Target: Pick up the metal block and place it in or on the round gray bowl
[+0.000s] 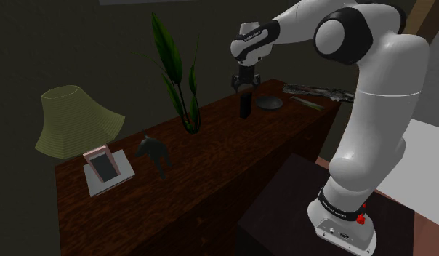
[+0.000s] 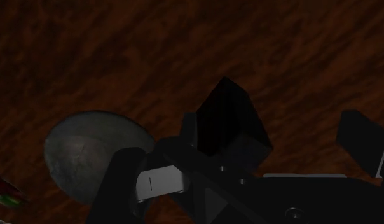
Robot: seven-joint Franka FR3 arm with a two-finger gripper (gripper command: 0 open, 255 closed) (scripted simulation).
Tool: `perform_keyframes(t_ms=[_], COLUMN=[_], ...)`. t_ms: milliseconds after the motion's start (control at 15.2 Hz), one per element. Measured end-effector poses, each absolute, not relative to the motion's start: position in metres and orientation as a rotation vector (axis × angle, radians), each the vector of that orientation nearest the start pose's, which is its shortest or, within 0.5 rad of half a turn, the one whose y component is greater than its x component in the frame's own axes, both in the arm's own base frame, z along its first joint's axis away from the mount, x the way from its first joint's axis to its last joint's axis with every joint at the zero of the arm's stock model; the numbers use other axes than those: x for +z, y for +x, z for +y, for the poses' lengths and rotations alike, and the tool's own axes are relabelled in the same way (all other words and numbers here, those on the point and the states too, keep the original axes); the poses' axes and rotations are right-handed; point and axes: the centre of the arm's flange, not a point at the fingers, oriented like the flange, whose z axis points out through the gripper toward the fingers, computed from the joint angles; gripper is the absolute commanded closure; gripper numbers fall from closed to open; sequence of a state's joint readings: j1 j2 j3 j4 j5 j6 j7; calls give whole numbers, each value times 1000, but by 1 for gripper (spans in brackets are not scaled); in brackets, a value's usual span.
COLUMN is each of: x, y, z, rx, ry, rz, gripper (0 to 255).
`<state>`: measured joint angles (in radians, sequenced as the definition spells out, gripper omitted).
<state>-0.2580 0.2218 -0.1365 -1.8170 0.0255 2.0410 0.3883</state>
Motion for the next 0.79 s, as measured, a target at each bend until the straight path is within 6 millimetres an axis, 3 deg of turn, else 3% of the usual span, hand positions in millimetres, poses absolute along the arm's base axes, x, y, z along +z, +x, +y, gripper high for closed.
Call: perform_keyframes(t_ms=[198,594,792], x=[397,364,357], y=[584,587,587], z=[-257,-260,-260], rx=[-8,-9,-9], ry=[-2863,-2854,-2854], rz=[1297,1313,1313], gripper=[0,0,0])
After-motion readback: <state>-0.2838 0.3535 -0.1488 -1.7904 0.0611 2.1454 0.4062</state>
